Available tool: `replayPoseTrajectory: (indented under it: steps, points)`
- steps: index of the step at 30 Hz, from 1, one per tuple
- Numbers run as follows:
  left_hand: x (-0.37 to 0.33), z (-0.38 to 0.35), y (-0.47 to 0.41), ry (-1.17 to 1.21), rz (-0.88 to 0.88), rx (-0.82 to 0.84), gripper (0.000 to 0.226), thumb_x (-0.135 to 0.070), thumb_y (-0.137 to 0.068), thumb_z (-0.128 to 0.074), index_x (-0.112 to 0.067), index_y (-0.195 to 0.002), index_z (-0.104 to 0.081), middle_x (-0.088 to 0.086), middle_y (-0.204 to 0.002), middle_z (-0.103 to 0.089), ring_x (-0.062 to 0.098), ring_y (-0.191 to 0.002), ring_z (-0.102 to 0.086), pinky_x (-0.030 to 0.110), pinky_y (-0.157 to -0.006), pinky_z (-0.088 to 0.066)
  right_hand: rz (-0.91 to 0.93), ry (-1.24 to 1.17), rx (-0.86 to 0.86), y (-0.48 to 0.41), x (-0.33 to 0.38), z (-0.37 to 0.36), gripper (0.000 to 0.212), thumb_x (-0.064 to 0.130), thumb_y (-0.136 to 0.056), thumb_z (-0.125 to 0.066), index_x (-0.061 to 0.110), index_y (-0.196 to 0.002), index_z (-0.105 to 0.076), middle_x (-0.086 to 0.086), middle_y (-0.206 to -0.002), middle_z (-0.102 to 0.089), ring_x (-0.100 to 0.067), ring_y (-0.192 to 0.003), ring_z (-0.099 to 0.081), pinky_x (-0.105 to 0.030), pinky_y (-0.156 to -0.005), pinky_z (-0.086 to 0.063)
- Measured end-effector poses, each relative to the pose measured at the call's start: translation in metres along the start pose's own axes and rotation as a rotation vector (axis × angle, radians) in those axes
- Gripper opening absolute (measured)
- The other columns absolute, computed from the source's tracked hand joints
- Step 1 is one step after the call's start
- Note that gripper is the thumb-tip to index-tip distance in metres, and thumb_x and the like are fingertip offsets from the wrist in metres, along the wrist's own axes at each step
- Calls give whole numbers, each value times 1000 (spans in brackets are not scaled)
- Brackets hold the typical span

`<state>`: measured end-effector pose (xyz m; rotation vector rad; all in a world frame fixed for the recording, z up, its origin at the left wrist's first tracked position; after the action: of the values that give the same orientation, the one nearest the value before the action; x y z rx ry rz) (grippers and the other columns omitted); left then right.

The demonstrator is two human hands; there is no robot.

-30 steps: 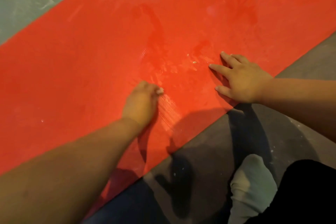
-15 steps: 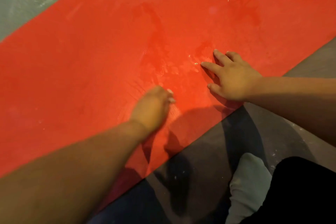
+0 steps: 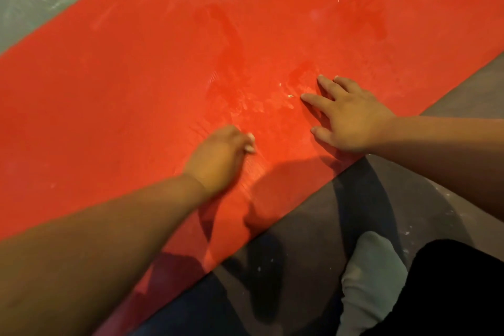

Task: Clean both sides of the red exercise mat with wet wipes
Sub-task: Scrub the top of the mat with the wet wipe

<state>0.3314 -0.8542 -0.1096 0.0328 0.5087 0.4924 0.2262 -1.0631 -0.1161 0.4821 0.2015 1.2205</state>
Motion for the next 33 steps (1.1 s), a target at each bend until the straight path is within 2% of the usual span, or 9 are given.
replayPoseTrajectory:
  steps: [4, 9, 13, 17, 20, 25, 28, 30, 33]
  points:
    - [23, 5, -10, -16, 347, -186, 23, -4, -91, -51, -8, -101, -71, 16, -101, -60, 36, -97, -57, 30, -79, -35, 2, -7, 20, 0, 0, 2, 70, 55, -89, -46, 40, -148, -13, -3, -160, -1, -30, -145, -6, -47, -113, -22]
    - [-84, -53, 49, 293, 12, 20, 31, -25, -89, -42, -13, -84, -70, 8, -82, -62, 28, -76, -61, 38, -71, -44, -3, -7, 37, 0, 1, 4, 70, 55, -89, -47, 40, -148, -12, -3, -160, 1, -30, -144, -5, -48, -113, -24]
    - [-45, -40, 24, 228, 23, 25, 24, -22, -89, -51, -11, -96, -72, 12, -91, -63, 33, -87, -62, 37, -78, -47, -6, -22, 27, 3, 1, 1, 69, 52, -89, -47, 40, -148, -14, -3, -159, 0, -30, -145, -6, -48, -114, -24]
    - [35, 15, -36, -24, 288, -222, 22, -10, -93, -55, -6, -110, -68, 20, -108, -57, 37, -101, -56, 37, -84, -37, -21, -42, 22, 15, -5, -5, 68, 51, -90, -47, 40, -148, -15, -2, -160, 0, -29, -145, -6, -46, -113, -23]
    - [38, 17, -39, -33, 463, -313, 24, -9, -96, -49, -6, -111, -67, 20, -113, -55, 38, -103, -56, 34, -88, -35, -23, -40, 17, 20, -11, -8, 68, 53, -89, -47, 41, -148, -14, -2, -160, 0, -28, -145, -6, -45, -114, -22]
    - [-54, -38, 7, 124, 24, -93, 26, -18, -93, -46, -6, -92, -70, 12, -82, -58, 33, -75, -60, 30, -70, -39, 4, -4, 1, 14, -14, -5, 71, 58, -86, -48, 41, -148, -16, -4, -160, -1, -29, -145, -6, -46, -115, -22]
    - [-34, -30, -8, 58, -178, 9, 23, -16, -92, -50, -7, -91, -70, 11, -82, -60, 33, -76, -61, 32, -67, -50, -4, -30, -8, 6, -13, -3, 69, 57, -88, -46, 41, -148, -16, -4, -160, -2, -28, -145, -5, -45, -115, -21]
    - [1, -3, -32, -54, -91, -87, 23, -14, -92, -49, -7, -93, -70, 15, -88, -60, 37, -83, -61, 37, -72, -48, -12, -42, -18, 3, -11, -3, 68, 56, -88, -45, 41, -148, -16, -4, -160, -2, -28, -145, -6, -45, -115, -20]
    - [69, 37, -62, -119, 314, -270, 27, -4, -91, -47, -7, -106, -70, 22, -109, -58, 40, -102, -55, 37, -87, -39, -15, -62, -22, 3, -11, -5, 67, 55, -89, -45, 41, -148, -15, -3, -160, -1, -27, -145, -5, -45, -115, -18]
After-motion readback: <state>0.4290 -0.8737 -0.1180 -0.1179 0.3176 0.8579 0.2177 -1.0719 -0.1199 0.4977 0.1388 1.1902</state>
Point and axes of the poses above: each hand's wrist, its own y-axis away from the middle knuckle, its own z-axis out of the back of the hand, x = y × z, the point moved 4 cm from there along -y, towards the middle knuckle
